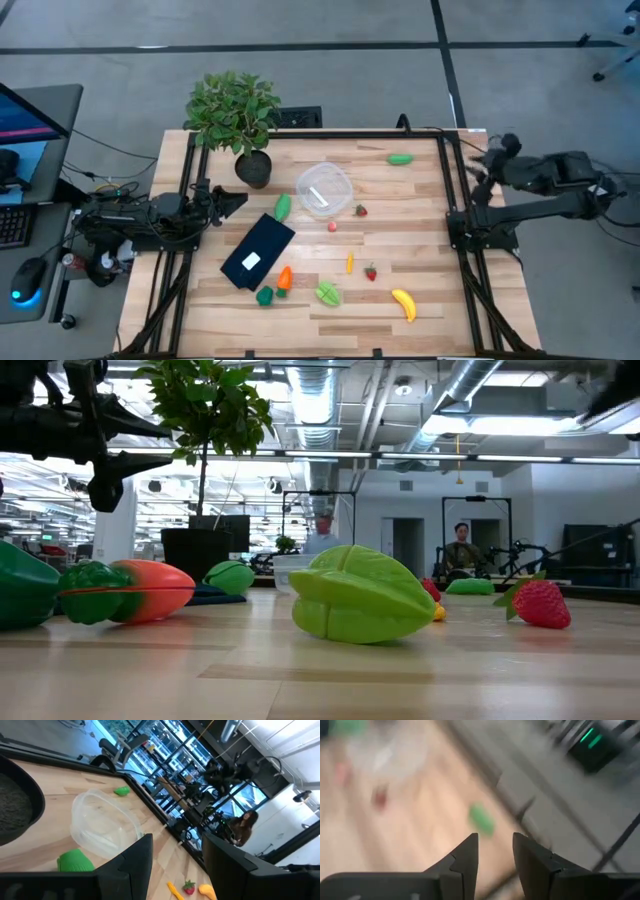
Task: Pick and placing Produce into tupperware
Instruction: Put the green pea into the transparent bin
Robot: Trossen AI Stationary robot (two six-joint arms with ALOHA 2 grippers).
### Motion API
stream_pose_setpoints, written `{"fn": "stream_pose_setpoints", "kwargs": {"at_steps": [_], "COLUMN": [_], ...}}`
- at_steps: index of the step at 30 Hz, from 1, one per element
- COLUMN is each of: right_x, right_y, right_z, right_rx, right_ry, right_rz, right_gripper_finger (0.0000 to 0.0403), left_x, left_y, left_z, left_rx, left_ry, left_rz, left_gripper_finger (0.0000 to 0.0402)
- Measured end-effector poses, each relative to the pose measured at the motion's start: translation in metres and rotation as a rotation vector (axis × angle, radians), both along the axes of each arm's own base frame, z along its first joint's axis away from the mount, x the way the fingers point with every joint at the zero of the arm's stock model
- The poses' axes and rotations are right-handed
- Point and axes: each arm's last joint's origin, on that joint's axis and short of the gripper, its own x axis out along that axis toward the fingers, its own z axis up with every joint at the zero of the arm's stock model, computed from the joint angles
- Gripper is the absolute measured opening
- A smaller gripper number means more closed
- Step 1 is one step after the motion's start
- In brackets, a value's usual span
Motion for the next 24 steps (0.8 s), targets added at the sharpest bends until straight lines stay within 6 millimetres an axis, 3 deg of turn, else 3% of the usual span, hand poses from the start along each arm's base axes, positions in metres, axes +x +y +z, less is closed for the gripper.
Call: {"fn": "stream_pose_setpoints", "kwargs": {"at_steps": [4, 11, 24], "right_x": [-0.003, -0.006, 0.047], "right_y": [0.003, 0.002, 0.006], "right_z": [-0.005, -0.009, -0.069], "right_rx": [0.128, 0.209, 0.225], "right_ry": [-0.05, -0.146, -0.13], "right_rz": [0.017, -0.116, -0.097], "right_gripper_finger": [0.0113, 0.0113, 0.0113], "left_x": [0.0, 0.001, 0.002], "left_y": [0.0, 0.0, 0.001], "left_z": [0.0, -0.001, -0.002], "left_rx": [0.0, 0.002, 0.009], "left_ry": [-0.001, 0.009, 0.031], "left_rz": [0.0, 0.005, 0.036], "left_gripper_finger": [0.016, 0.016, 0.016]}}
